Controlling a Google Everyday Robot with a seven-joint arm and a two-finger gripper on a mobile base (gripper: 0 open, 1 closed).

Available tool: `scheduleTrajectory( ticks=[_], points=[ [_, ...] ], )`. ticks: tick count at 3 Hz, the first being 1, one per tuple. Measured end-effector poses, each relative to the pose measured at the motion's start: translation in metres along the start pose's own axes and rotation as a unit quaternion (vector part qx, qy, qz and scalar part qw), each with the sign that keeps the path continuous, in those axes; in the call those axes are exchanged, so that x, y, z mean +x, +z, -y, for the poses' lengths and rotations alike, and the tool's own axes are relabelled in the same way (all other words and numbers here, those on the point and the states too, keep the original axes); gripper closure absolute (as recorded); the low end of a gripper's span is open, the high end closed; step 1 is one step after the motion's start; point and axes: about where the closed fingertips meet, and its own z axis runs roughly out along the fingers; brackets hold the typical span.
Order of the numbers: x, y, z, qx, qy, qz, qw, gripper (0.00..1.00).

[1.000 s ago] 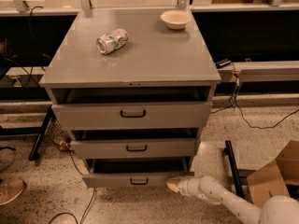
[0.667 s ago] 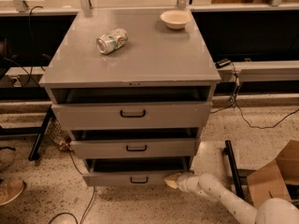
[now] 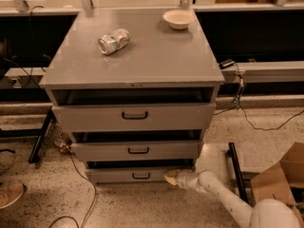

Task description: Close bottom drawer

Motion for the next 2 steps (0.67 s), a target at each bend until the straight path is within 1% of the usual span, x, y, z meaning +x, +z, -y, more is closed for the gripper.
scheduleTrajectory(
  ticks=[1,2],
  points=[
    [0.000,-0.001,-0.001,0.000,0.000,0.000,1.0000,1.00],
    [-0.012,-0.004,-0.011,-0.024,-0.029,0.025,0.9990,1.00]
  ],
)
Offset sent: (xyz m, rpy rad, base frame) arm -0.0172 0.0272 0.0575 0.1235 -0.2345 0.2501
